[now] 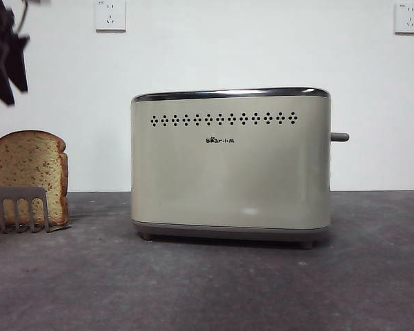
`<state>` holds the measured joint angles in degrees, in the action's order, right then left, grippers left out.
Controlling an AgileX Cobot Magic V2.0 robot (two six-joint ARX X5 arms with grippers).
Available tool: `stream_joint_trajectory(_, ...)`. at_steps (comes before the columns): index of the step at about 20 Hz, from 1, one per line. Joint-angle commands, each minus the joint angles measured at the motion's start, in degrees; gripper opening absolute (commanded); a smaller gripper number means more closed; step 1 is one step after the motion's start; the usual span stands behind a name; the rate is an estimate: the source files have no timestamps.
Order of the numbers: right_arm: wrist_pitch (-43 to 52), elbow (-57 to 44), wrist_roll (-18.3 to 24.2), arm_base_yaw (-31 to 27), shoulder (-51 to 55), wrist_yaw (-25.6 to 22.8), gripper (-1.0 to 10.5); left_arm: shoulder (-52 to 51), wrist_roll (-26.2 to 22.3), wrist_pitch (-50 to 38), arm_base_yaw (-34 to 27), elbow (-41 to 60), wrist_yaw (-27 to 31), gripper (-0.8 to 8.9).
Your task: Pick up a slice of bread from the rack,put the bread on the toaster,press the button
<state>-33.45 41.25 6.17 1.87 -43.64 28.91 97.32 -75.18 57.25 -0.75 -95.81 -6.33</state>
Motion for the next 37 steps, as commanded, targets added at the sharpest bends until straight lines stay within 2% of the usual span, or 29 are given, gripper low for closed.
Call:
stream_joint_trajectory(1, -0.66, 0.26, 0.59, 0.04, 0.02, 0.31, -0.1, 2.84, -2.1, -0.02, 0.81, -0.02, 1.92, 3.98)
stream_joint_trajectory(3, -1.16, 0.26, 0.59, 0.04, 0.0, 0.31, -0.1, 4.7, -4.07, -0.48, 0.94, -0.02, 3.43, 4.24)
stream_joint_trajectory(9, -1.07, 0.26, 1.55, 0.04, 0.0, 0.28, -0.1, 7.5, -5.03, -3.69, 1.22, -0.02, 3.34, 4.2)
stream_joint_trajectory(14, -0.96, 0.26, 1.64, 0.04, 0.0, 0.28, -0.1, 9.64, -6.6, -1.14, 1.22, -0.02, 3.34, 3.95)
stream_joint_trajectory(17, -0.94, 0.26, 1.62, 0.04, 0.0, 0.28, -0.1, 9.7, -9.42, -1.42, 1.99, -0.02, 3.32, 1.19)
stream_joint_trajectory(18, -0.92, 0.26, 1.64, 0.04, -0.02, 0.28, -0.1, 9.7, -9.42, -1.4, 2.01, -0.02, 3.13, 0.67)
stream_joint_trajectory(23, -0.94, 0.26, 1.62, 0.04, -0.02, 0.28, -0.1, 9.64, -10.62, -0.96, 3.02, -0.02, 2.93, 0.46)
stream_joint_trajectory(24, -0.96, 0.26, 1.62, 0.04, -0.02, 0.28, -0.1, 9.55, -10.84, -0.9, 3.26, -0.02, 2.95, -0.16)
stream_joint_trajectory(27, -0.96, 0.26, 1.62, 0.04, -0.02, 0.28, -0.1, 8.87, -12.55, 0.52, 3.48, -0.39, 2.95, -0.09)
stream_joint_trajectory(31, -0.94, 0.26, 1.64, 0.04, -0.02, 0.28, -0.1, 7.34, -12.48, 5.95, 3.45, -3.82, 2.64, -0.09)
stream_joint_trajectory(33, -0.92, 0.26, 1.66, 0.04, -0.02, 0.28, -0.1, 4.98, -11.45, 6.19, 3.41, -4.28, 0.15, -0.09)
stream_joint_trajectory(36, -0.9, 0.26, 1.97, 0.04, -0.09, 0.26, -0.1, 0.66, -8.11, 7.32, 3.43, -4.28, -2.86, -0.09)
stream_joint_trajectory(37, -0.9, 0.26, 2.08, 0.04, -0.09, 0.26, -0.1, -0.87, -5.38, 7.58, 3.43, -4.28, -4.68, -0.09)
